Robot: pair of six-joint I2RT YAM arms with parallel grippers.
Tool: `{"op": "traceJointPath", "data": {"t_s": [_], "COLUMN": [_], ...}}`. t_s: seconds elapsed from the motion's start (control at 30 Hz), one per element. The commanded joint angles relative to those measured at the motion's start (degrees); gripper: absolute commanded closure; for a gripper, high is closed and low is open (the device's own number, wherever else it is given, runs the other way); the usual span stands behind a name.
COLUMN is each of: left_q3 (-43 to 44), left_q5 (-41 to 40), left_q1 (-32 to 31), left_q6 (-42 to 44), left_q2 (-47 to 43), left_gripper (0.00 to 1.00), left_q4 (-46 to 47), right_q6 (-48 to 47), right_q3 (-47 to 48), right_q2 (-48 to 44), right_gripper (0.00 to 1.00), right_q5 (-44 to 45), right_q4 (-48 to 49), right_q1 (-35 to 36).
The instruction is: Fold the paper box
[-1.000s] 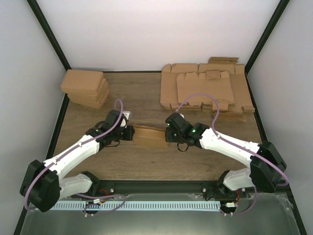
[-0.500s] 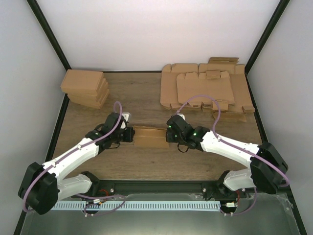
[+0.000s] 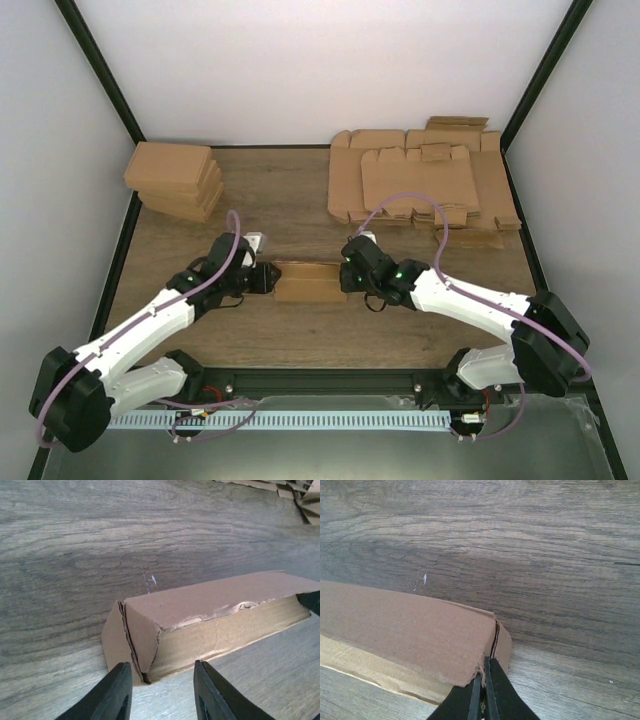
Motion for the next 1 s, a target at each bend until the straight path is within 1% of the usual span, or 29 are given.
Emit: {"op": "traceJointPath", "data": {"t_s": [0.0, 0.03, 0.1, 0.27, 0.33, 0.43, 0.6, 0.7, 0.8, 0.83, 0.97], "left_q3": [0.5, 0.7, 1.0, 2.6, 3.1, 4.3, 6.4, 6.0, 6.4, 6.7, 6.1], "left_q5": [0.4, 0.5, 0.7, -1.0, -1.9, -3.4, -7.2, -2.1, 3.3, 5.2, 7.1], "left_q1": [-0.2, -0.2, -0.2, -0.1, 0.1, 1.0, 2.6, 5.1, 7.4, 8.0, 8.6], "left_q6": [-1.3, -1.5, -2.0, -4.2, -5.9, -9.1, -15.1, -18.5, -23.4, -23.7, -26.5], "left_q2": [-2.2, -3.0, -4.6, -9.0, -10.8, -12.6, -15.3, -15.1, -11.3, -10.1, -9.0], "left_gripper": [0.55, 0.48, 0.39, 0.21, 0.14, 0.01, 0.00, 0.00, 0.00, 0.00, 0.00], "left_q4": [-2.2, -2.4, -2.7, -4.2, -4.9, -5.8, -8.2, -6.0, -5.2, -4.9, -2.4], "right_q6": [-2.5, -3.0, -4.1, -6.3, -6.8, -7.5, -8.5, -9.0, -9.2, -9.3, -9.6], "right_q3": [-1.9, -2.0, -2.2, -3.6, -4.1, -4.9, -5.5, -6.0, -6.7, -6.8, -7.3], "right_q2": [0.7, 0.6, 0.2, -1.1, -1.7, -2.2, -2.3, -2.6, -2.6, -2.6, -2.6], "right_gripper": [0.99, 0.99, 0.99, 0.99, 0.99, 0.99, 0.99, 0.99, 0.99, 0.99, 0.99], "right_q5": [-0.2, 0.1, 0.7, 0.9, 0.8, 0.4, -0.1, -0.3, -0.5, -0.6, -0.5], "right_q4": [-5.5, -5.3, -4.8, -2.1, -1.2, 0.0, 0.9, 1.7, 2.8, 2.9, 3.4], "right_q1": [0.8, 0.8, 0.8, 0.8, 0.8, 0.8, 0.8, 0.8, 0.7, 0.7, 0.8]}}
